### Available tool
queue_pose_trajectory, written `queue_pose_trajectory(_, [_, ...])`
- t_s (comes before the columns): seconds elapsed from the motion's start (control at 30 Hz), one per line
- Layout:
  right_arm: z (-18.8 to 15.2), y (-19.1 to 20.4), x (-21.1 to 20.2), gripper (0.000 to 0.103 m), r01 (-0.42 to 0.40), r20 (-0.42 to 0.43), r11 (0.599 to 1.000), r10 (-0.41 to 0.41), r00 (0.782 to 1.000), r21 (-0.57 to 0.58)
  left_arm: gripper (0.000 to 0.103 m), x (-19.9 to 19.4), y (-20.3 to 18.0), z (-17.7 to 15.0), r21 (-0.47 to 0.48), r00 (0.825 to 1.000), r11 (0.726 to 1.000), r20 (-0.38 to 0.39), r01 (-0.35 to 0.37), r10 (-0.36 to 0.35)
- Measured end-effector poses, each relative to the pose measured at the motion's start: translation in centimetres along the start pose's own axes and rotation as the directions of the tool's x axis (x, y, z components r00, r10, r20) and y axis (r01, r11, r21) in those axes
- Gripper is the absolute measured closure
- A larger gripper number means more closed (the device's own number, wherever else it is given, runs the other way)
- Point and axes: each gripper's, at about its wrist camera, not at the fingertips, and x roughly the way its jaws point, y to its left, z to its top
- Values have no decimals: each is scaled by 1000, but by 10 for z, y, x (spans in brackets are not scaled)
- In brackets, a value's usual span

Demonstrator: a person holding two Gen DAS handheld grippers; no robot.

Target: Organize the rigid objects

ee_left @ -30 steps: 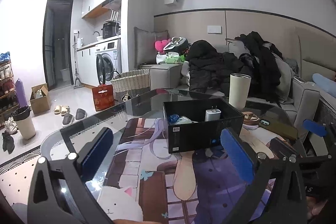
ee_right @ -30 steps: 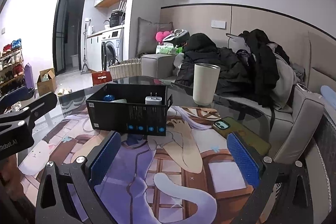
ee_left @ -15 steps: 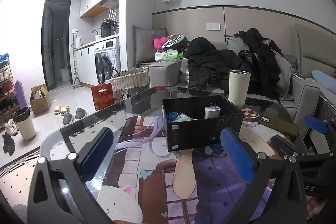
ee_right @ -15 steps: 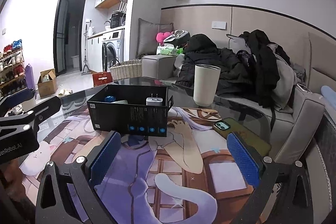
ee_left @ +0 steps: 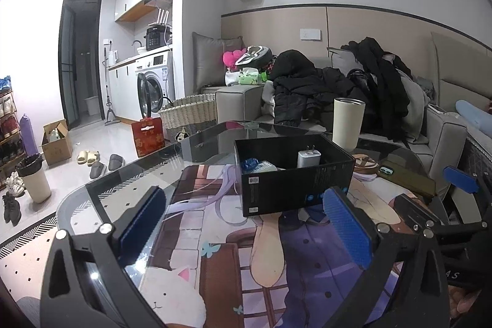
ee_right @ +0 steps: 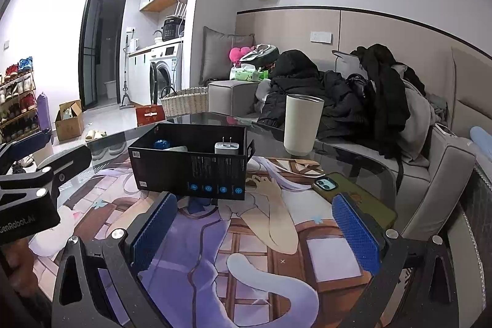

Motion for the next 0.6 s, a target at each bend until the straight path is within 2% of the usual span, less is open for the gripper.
queue_pose_trajectory(0.6, [-3,-2,4,0,0,-18,1000,0,1000,0,0,-2,-3,-2,4,1000,1000,-5,-5,5])
